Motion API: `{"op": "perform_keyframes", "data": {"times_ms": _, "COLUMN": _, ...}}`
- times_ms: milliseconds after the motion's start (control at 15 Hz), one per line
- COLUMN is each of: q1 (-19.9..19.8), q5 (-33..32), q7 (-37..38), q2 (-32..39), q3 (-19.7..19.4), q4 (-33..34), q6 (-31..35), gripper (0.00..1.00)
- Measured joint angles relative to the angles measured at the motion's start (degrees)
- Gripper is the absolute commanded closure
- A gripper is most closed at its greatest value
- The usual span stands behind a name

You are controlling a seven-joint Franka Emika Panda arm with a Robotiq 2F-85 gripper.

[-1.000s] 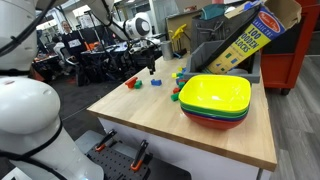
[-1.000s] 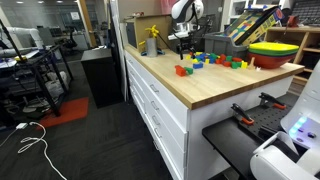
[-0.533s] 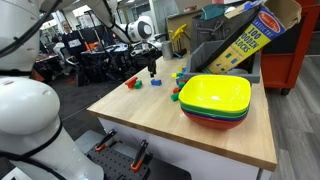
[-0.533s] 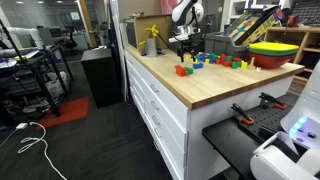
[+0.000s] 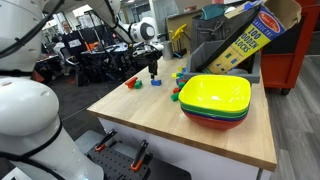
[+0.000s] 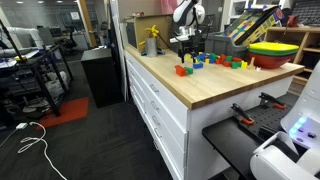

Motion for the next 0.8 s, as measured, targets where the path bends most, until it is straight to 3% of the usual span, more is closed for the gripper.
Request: {"op": "perform_keyframes", "data": {"times_ms": 800, "q1": -1.0, "q5": 2.0, "q7": 0.0, "q2": 0.3, "q3": 0.3, "q4": 0.0, "q6": 3.3, "gripper": 0.0}}
